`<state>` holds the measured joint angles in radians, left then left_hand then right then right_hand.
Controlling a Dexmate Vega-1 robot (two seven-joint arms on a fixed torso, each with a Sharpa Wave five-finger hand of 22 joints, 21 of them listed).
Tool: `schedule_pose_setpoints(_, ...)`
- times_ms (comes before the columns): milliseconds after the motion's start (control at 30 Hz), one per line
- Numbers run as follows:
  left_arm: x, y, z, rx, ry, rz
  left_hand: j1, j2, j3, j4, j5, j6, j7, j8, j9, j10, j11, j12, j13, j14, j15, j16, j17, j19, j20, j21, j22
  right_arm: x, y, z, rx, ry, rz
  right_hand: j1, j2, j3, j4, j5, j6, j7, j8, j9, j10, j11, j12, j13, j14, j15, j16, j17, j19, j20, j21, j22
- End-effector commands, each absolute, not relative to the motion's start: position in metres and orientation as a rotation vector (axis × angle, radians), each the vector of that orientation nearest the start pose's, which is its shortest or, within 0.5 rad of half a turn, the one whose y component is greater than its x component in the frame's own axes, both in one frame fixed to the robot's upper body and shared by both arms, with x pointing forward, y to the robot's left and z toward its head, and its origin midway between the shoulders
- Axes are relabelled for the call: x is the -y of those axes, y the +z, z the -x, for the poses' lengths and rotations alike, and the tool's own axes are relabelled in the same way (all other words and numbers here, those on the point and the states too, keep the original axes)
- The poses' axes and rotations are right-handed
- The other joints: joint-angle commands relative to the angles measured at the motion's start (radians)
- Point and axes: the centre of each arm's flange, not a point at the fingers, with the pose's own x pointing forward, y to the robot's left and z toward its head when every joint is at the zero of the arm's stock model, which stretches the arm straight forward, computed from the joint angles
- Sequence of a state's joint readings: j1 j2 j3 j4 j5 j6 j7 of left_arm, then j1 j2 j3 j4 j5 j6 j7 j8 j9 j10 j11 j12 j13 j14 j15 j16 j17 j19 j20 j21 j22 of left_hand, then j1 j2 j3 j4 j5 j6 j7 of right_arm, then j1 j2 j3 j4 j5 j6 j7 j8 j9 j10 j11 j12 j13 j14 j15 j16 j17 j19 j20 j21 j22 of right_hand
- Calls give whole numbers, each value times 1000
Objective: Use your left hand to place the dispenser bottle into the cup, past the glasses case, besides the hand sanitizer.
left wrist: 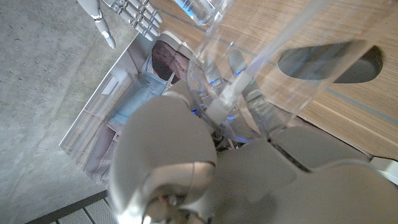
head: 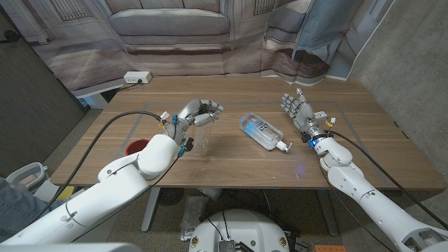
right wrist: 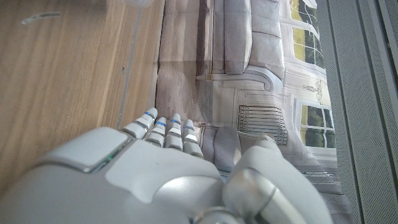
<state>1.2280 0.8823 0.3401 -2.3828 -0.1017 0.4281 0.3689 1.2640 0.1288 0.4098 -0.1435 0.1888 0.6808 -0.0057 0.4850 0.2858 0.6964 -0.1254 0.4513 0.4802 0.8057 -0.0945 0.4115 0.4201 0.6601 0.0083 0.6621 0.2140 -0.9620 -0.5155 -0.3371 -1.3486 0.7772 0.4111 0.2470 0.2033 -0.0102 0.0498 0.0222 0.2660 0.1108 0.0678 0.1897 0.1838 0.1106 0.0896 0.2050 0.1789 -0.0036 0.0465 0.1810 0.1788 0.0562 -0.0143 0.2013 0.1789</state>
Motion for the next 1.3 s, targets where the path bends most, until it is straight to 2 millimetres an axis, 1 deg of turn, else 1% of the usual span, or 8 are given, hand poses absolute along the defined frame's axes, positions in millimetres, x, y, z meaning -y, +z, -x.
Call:
schedule_pose_setpoints(33, -199, 4, -440, 649, -52, -701, -3, -5, 5, 2, 3, 11, 2, 8, 4, 9, -1, 6, 6, 15, -9, 1, 5, 1, -9, 8, 1, 281, -60, -615, 668, 411, -126, 4, 7, -2, -1, -1, 5, -3, 4, 1, 5, 2, 5, 5, 4, 5, 6, 4, 2, 8, -2, 4)
schedule_pose_setpoints(233, -206, 8, -434, 662, -78, -689, -4, -5, 7, 3, 3, 15, 2, 9, 2, 12, -3, 6, 13, 18, -10, 0, 9, 0, -10, 15, 0, 282, -61, -616, 664, 416, -128, 4, 8, -3, -1, -1, 6, -2, 5, 1, 6, 3, 5, 5, 4, 4, 6, 4, 2, 8, -2, 4)
schedule_pose_setpoints(467, -214, 5, -425, 678, -98, -653, -7, -6, 9, 4, 3, 17, -1, 10, 2, 16, -3, 6, 20, 22, -9, 1, 14, 0, -11, 23, 0, 281, -63, -617, 658, 420, -128, 4, 9, -3, -1, -1, 6, -3, 4, 1, 6, 1, 5, 5, 5, 6, 6, 4, 2, 8, -2, 4)
schedule_pose_setpoints(733, -225, 3, -411, 694, -71, -638, -8, -6, 11, 4, 3, 18, -1, 10, 0, 15, -5, 4, 27, 26, -12, 1, 19, -1, -14, 30, 0, 280, -62, -617, 662, 426, -123, 4, 9, -4, -2, -1, 6, -3, 5, 1, 6, 1, 5, 5, 5, 5, 6, 4, 2, 8, -2, 4)
schedule_pose_setpoints(967, -234, 0, -405, 708, -66, -609, -10, -7, 13, 5, 3, 20, -4, 12, 1, 18, -7, 3, 33, 27, -13, 1, 23, -4, -14, 36, -1, 280, -60, -616, 667, 426, -123, 4, 10, -4, -2, -1, 7, -3, 5, 1, 6, 2, 5, 5, 5, 5, 6, 4, 3, 7, -2, 4)
schedule_pose_setpoints(1300, -240, 2, -397, 719, -33, -613, -14, -8, 16, 6, 3, 23, -6, 12, -2, 21, -7, 1, 41, 34, -14, 2, 28, -6, -16, 46, -1, 282, -61, -614, 669, 422, -126, 4, 10, -6, -3, -1, 7, -3, 5, 2, 6, 0, 5, 5, 5, 5, 6, 4, 3, 7, -2, 4)
